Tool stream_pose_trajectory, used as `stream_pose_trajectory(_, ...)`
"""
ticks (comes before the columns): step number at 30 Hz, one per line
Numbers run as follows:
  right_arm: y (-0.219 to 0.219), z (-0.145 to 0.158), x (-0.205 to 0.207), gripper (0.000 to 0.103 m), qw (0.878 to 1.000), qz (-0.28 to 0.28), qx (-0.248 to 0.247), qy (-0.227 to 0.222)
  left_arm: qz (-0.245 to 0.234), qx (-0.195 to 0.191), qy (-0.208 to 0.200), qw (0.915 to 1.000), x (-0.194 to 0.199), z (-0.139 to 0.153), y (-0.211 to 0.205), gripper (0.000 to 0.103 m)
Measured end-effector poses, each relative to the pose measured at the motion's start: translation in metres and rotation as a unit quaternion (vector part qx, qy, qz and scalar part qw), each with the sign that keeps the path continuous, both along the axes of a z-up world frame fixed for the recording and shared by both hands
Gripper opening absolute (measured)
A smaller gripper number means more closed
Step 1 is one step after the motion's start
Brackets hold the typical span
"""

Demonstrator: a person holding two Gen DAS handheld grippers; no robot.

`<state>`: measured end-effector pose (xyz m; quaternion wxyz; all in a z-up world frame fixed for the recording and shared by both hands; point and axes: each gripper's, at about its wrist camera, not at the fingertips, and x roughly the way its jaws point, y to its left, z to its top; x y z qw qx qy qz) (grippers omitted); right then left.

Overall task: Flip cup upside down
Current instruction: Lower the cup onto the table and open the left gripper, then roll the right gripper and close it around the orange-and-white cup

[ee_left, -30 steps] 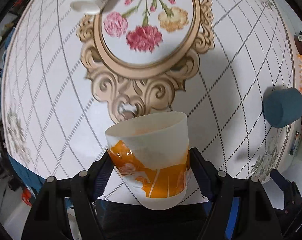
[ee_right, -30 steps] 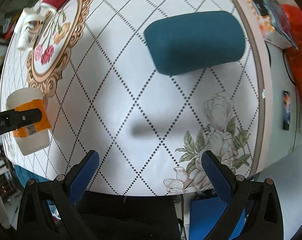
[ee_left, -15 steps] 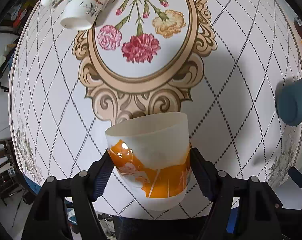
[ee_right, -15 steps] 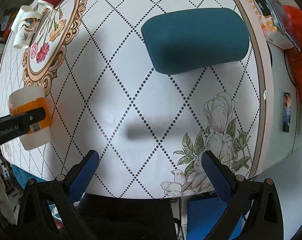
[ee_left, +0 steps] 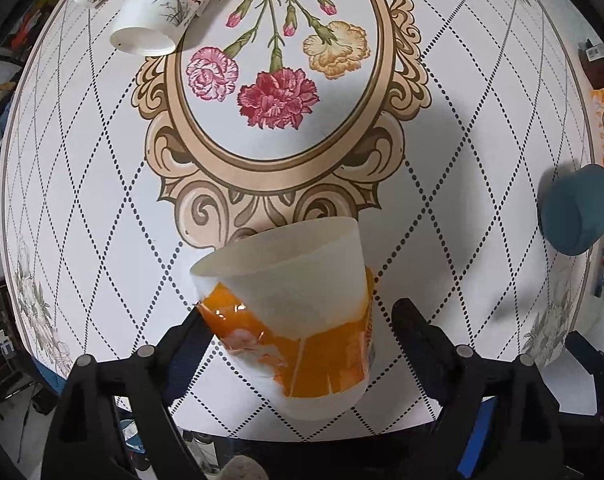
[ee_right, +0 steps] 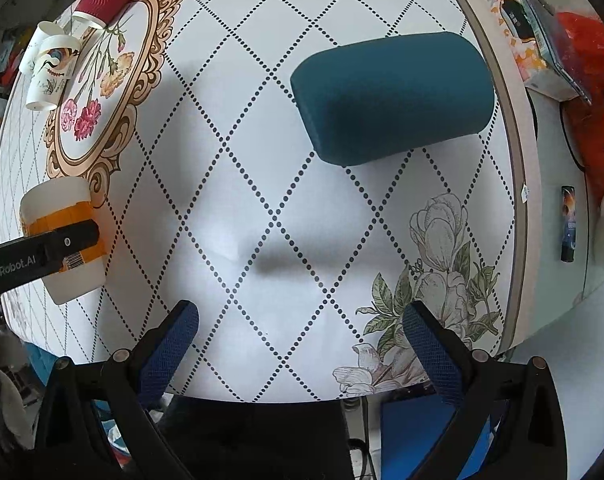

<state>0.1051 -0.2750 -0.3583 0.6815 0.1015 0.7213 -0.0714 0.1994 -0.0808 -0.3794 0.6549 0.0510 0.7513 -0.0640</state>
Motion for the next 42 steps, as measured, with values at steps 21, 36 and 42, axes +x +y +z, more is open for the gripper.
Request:
stream_pose_trajectory(21, 0.098, 0.041, 0.034, 0.103, 0.996, 0.058, 0.045, -0.041, 0.111, 0.024, -0.080, 0.9903, -0.050, 0.086, 0.157, 0.089)
stream_pose_trajectory(36, 0.252, 0.075, 0.009, 0.103, 0.703, 0.641, -0.279, -0.130, 0.119, 0.032, -0.067, 0.9901, -0.080, 0.033, 0.199, 0.089)
stream_pose_trajectory(42, 0.251, 0.033, -0.050, 0.103, 0.342, 0.848, -0.390, -0.106, 0.096, 0.025, -0.075, 0.9923, -0.077, 0.021, 0.199, 0.089)
